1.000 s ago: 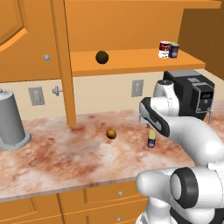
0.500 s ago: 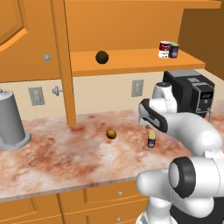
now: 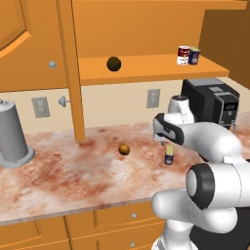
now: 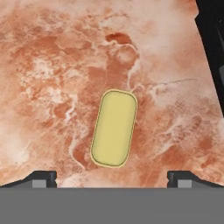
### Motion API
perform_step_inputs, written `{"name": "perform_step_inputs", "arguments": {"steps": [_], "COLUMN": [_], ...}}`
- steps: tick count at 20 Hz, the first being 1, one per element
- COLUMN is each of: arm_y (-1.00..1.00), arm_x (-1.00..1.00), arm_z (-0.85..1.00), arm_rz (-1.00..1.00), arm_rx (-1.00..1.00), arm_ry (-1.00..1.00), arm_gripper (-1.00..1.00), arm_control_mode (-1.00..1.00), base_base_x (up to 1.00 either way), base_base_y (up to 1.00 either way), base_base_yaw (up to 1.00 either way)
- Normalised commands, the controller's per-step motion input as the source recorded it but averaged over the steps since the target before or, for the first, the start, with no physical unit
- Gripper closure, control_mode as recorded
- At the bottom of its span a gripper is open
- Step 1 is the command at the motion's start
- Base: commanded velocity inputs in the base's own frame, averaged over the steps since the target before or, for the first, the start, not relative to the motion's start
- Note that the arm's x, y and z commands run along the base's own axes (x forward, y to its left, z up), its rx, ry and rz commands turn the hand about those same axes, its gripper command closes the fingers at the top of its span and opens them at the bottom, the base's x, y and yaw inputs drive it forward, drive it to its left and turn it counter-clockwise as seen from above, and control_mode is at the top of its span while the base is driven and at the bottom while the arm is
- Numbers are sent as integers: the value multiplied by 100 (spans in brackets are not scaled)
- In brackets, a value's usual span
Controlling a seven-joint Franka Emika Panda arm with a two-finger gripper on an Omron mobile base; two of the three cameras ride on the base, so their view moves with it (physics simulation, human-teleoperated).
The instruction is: Pick the cans from the counter and place them in their designated side in the cabinet.
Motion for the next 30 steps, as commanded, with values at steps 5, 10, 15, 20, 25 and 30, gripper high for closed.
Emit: {"name": "perform_step_inputs", "arguments": {"steps": [5, 10, 15, 20, 25, 30], "arm_y": [0, 0, -3, -6, -3, 0], "arm_x": [10, 0, -2, -1, -4, -6], "arm_z": [-15, -14, -11, -11, -13, -16], "arm_rz": [0, 0, 0, 0, 0, 0], "arm_rx": [0, 0, 0, 0, 1, 1], "arm_ry": [1, 2, 0, 0, 0, 0], "arm_gripper": [-100, -100, -100, -100, -100, -100], "arm_control_mode": [-100, -100, -100, -100, -100, -100], "base_base_x": [0, 0, 0, 0, 0, 0], "base_base_y": [0, 0, 0, 0, 0, 0], "base_base_yaw": [0, 0, 0, 0, 0, 0]}}
